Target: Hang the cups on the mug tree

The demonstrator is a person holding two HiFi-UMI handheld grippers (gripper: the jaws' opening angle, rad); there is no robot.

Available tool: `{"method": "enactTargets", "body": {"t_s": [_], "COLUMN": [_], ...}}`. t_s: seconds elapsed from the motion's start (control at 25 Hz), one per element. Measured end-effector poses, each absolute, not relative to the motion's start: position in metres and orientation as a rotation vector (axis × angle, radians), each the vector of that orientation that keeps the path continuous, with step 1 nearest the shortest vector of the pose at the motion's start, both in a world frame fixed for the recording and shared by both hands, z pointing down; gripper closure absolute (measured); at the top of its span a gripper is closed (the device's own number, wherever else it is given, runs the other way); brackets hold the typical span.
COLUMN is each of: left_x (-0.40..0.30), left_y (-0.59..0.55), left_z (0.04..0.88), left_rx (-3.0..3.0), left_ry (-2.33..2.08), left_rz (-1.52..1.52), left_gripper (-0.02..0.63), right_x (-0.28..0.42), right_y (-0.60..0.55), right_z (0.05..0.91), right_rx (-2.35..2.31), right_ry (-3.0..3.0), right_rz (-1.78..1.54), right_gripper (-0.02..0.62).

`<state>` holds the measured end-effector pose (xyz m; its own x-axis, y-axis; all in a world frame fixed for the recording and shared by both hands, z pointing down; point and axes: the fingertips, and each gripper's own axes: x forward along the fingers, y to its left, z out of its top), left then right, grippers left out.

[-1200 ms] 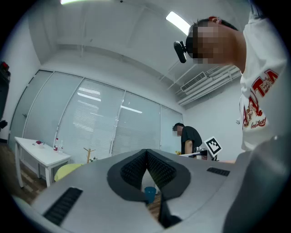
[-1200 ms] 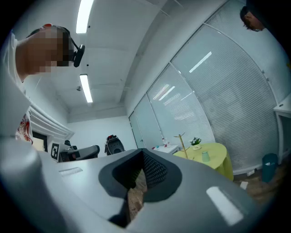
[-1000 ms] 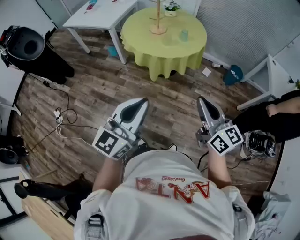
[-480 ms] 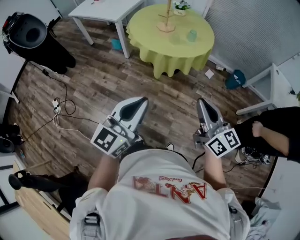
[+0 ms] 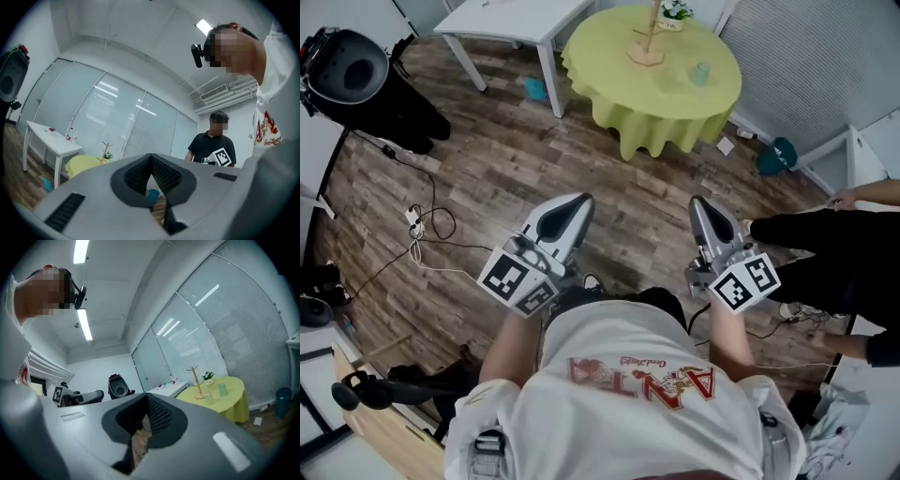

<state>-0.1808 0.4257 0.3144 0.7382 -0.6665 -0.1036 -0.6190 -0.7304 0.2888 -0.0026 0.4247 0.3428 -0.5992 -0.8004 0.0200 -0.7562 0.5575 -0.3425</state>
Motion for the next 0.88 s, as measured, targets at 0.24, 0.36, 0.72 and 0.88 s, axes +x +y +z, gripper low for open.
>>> {"method": "enactTargets", "body": {"t_s": [0.24,0.36,0.72,0.88], "left_x": [-0.196,-0.197,-0.196,-0.172], "left_y": [0.402,0.386,0.317,0.272], "left_z": [0.324,0.327,0.331,0.325], "left_rx": [2.682,2.675,2.680,2.690], "left_ry": [-0.978,-0.976,-1.105,-1.115], "left_rz": [-0.326,-0.314,-0.229,-0.186], "left_gripper": [0.597,0.597,0.597,0.597], "right_x": [-0.017,-0.014,-0.015,0.013], "right_y": [0.411,0.394,0.306,0.256], "right_z": [0.351,0.352,0.353,0.351], "right_rx": [-1.395,-1.407,-1.336,-1.336], "right_ry": [2.666,2.651,2.681,2.658], "right_rz": [-0.497,-0.505,-0.452,-0.466], "right_gripper": [0.598,0.598,0.598,0.598]}}
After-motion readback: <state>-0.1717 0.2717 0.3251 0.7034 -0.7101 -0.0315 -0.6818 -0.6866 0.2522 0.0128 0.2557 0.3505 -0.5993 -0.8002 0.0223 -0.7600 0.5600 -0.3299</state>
